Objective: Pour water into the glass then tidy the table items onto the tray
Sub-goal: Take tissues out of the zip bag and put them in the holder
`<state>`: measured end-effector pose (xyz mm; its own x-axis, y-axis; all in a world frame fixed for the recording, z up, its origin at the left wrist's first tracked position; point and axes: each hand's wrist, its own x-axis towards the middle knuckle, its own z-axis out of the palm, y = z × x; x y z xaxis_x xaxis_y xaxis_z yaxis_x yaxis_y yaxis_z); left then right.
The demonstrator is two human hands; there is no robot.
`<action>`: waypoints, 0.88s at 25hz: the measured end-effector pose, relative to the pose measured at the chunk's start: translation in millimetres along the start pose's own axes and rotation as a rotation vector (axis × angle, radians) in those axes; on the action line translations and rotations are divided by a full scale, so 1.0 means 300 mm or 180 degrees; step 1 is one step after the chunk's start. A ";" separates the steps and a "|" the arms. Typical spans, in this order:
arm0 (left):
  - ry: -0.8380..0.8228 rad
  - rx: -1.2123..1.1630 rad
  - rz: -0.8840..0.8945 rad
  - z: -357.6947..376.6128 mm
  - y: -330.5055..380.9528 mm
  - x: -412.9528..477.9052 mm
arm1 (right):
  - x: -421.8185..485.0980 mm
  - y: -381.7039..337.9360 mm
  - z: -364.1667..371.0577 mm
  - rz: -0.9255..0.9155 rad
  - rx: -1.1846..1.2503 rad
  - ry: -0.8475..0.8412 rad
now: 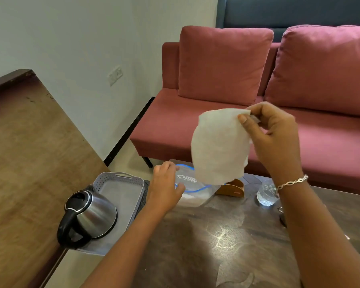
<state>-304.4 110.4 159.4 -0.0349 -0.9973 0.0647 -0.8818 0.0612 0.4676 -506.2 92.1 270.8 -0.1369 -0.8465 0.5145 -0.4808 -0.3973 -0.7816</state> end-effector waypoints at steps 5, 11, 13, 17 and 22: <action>-0.0083 -0.0094 0.0184 -0.012 -0.008 -0.023 | 0.031 0.056 -0.029 0.0073 -0.0215 0.0214; -0.0117 0.0383 0.0158 -0.002 -0.038 -0.047 | -0.011 0.139 -0.008 0.0304 -0.0394 0.0124; -0.0671 0.0527 0.0152 0.008 -0.057 -0.054 | -0.016 0.162 -0.003 0.0336 -0.0381 0.0067; -0.1836 0.0484 0.0122 0.054 -0.096 -0.129 | -0.032 0.209 0.018 0.0439 -0.0320 -0.0011; -0.2733 0.0301 -0.0006 0.142 -0.193 -0.159 | -0.056 0.245 0.039 0.0491 -0.0296 -0.0124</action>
<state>-271.7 152.7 91.8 -0.3432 -0.6851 -0.6425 -0.9163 0.0940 0.3892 -529.2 73.1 200.6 -0.1826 -0.9086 0.3756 -0.5349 -0.2288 -0.8133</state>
